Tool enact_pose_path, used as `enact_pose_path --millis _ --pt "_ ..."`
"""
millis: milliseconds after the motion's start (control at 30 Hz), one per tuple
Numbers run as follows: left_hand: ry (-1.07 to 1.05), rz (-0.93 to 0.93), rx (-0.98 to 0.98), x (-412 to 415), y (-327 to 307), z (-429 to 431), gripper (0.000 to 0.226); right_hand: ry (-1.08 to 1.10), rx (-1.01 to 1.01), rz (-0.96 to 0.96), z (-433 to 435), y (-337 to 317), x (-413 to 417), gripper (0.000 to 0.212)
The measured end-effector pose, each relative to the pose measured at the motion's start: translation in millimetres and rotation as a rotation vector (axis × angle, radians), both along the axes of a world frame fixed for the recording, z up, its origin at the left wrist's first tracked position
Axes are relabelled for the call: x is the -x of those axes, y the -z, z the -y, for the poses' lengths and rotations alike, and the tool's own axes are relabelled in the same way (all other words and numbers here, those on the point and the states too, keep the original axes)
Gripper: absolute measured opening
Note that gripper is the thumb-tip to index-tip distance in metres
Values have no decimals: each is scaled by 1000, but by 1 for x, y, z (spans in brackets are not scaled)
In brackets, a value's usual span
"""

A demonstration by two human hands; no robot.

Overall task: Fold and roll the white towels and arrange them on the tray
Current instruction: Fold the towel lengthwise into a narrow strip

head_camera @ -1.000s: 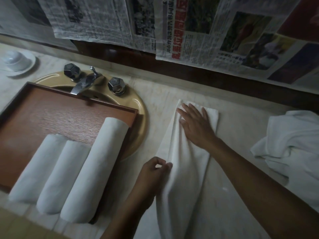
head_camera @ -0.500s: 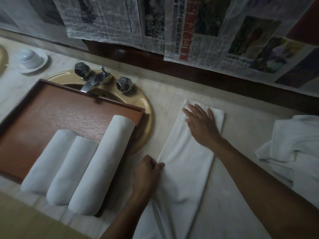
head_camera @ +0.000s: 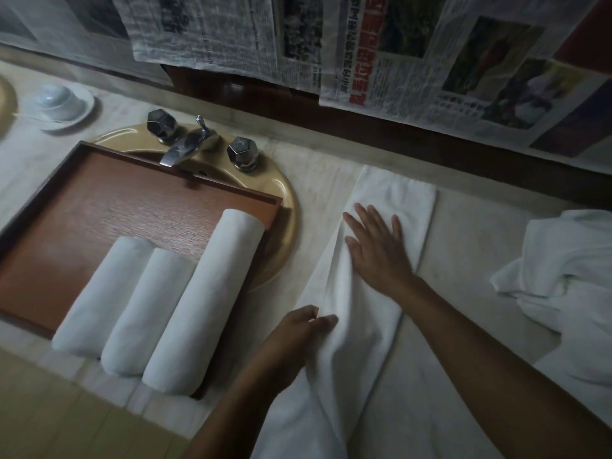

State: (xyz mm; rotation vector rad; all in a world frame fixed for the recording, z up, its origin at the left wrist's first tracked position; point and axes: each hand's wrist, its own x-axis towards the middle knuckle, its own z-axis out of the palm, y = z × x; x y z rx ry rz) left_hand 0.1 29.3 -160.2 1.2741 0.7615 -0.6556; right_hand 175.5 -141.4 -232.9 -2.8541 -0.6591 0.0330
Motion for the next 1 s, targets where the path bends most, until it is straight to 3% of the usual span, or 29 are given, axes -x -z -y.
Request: enact_pose_path --millis 200,333,467,567,700,800,933,1000 --pt "-231 184 -361 22 4 -9 31 0 9 21 4 0 -8 52" --pt "-82 225 -647 22 3 -11 32 4 4 30 5 1 -8 52" --pt "21 173 -783 20 11 -10 29 -9 -4 22 5 2 -11 51" --pt "25 175 -798 19 10 -7 28 21 5 40 1 -1 -12 50" --pt "29 190 -802 19 4 -5 28 20 -134 121 -12 -10 27 42" --pt "39 175 -764 18 5 -5 25 -62 -92 16 -11 -3 58 41" --pt "27 130 -451 22 1 -8 25 -50 -46 -26 -6 -4 44 43" --pt "135 144 -489 29 -4 -8 24 -48 -29 -37 -5 -5 38 44"
